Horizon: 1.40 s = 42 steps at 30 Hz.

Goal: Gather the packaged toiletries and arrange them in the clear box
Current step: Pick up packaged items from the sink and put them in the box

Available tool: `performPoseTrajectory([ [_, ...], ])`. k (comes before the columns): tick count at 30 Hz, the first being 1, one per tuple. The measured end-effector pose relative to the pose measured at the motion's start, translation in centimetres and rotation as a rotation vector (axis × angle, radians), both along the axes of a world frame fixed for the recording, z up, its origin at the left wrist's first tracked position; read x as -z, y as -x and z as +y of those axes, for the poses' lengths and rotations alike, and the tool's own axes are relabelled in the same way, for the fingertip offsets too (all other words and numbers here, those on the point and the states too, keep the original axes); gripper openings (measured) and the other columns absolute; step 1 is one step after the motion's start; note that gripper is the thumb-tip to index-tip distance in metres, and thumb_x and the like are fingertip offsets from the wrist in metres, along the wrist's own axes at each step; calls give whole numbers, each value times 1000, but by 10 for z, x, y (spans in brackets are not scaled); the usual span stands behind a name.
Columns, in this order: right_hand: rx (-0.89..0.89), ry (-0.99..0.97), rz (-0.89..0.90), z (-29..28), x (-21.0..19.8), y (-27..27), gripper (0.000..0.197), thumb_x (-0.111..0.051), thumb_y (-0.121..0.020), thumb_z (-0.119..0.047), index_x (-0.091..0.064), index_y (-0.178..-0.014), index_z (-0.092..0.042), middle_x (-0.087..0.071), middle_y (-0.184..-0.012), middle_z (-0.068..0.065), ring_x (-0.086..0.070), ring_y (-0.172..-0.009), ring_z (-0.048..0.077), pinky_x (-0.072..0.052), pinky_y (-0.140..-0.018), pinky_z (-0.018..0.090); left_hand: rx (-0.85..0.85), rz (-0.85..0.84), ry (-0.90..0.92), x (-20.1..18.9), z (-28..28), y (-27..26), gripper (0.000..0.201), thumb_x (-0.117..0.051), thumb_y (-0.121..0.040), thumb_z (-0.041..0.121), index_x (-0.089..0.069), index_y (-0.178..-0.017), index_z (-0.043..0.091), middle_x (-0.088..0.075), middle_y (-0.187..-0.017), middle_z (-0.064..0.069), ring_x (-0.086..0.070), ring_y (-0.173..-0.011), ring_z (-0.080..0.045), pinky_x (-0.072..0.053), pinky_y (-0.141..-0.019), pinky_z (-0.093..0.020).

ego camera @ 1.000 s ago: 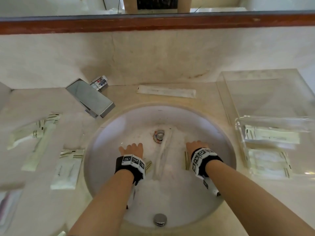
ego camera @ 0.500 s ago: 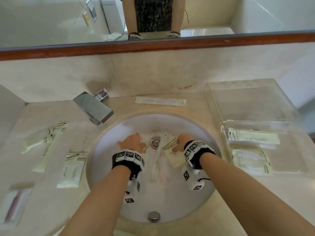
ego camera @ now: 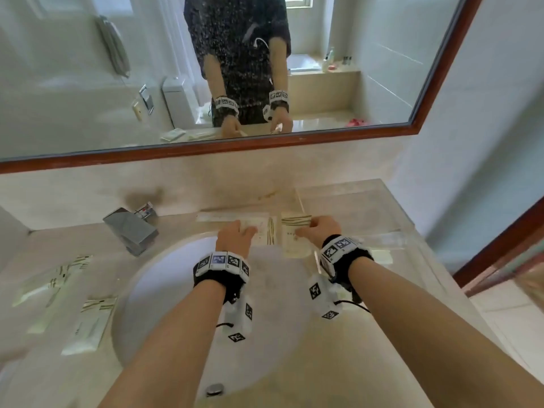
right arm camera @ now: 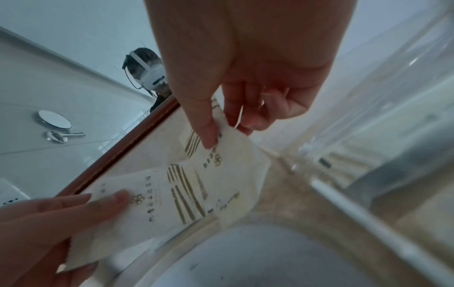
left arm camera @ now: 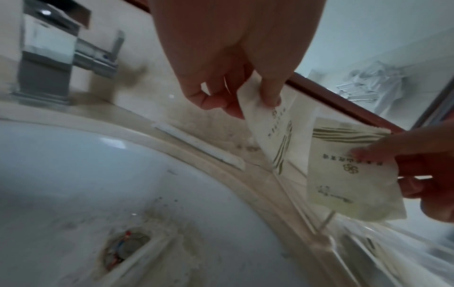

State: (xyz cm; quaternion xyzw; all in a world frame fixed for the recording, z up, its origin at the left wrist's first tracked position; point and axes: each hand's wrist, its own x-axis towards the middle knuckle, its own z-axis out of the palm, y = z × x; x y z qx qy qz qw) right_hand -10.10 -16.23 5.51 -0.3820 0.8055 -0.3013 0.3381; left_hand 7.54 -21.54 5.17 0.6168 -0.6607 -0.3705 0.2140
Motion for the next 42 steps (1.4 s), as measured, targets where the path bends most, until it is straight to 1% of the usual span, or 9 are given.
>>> performPoseTrajectory([
  [3,72,14,67,20,-10,33,40,-71,-75,-14,-40,-50,-17,-37,-54,-1,-34,-50,12,-29,-48,20,25,29,58,-5,12,30,28,-55,-91,21,-42,-68,10,-44,-70,-8,-40,-68,-18,-29,-55,-27],
  [7,100,-24,152,50,-20,73,38,-67,-76,-8,-41,-50,-18,-41,-52,-4,-37,-48,12,-29,-47,19,134,-12,95,-9,30,68,16,-51,-92,14,-63,-92,3,-64,-93,-12,-58,-88,-28,-39,-72,-26],
  [11,62,-71,239,71,-19,106,6,-65,-80,-11,-70,-82,-10,-66,-75,4,-62,-75,23,-50,-68,26,176,30,85,-8,49,101,36,-55,-90,8,-53,-126,4,-61,-121,-13,-58,-110,-30,-41,-79,-24],
  [12,56,-88,262,75,-17,114,14,-65,-82,-12,-73,-92,-6,-71,-86,8,-67,-84,26,-54,-76,29,185,41,79,-5,53,108,38,-55,-90,6,-51,-128,4,-61,-121,-13,-59,-108,-31,-45,-80,-25],
  [14,29,-131,309,83,-14,128,20,-61,-85,-12,-73,-96,-1,-74,-97,13,-69,-93,29,-56,-83,34,205,50,75,1,59,121,37,-55,-90,4,-52,-126,6,-63,-119,-16,-62,-103,-31,-51,-79,-30],
  [18,-52,-267,409,91,-5,144,27,-54,-91,-15,-62,-67,-6,-62,-70,7,-61,-68,25,-53,-73,30,217,20,60,12,69,136,34,-54,-88,-2,-55,-121,7,-64,-117,-17,-64,-101,-30,-53,-75,-28],
  [27,-266,-538,512,103,22,155,22,-50,-91,-15,-61,-103,-1,-64,-90,10,-61,-78,26,-54,-75,32,302,-43,-67,33,86,145,36,-42,-86,-6,-60,-106,19,-57,-116,-6,-60,-88,-23,-58,-83,-42],
  [36,-398,-527,497,105,45,159,34,-57,-88,-13,-63,-121,-11,-63,-122,11,-61,-113,28,-51,-94,34,493,-423,-36,54,98,141,30,-54,-86,9,-65,-112,20,-60,-123,-2,-60,-107,-22,-52,-95,-35],
  [42,-416,-536,483,106,49,161,43,-65,-83,-15,-59,-126,-13,-57,-132,10,-56,-121,28,-48,-101,39,529,-619,118,54,102,147,33,-49,-89,23,-56,-121,30,-49,-131,4,-41,-126,-18,-32,-105,-41],
])
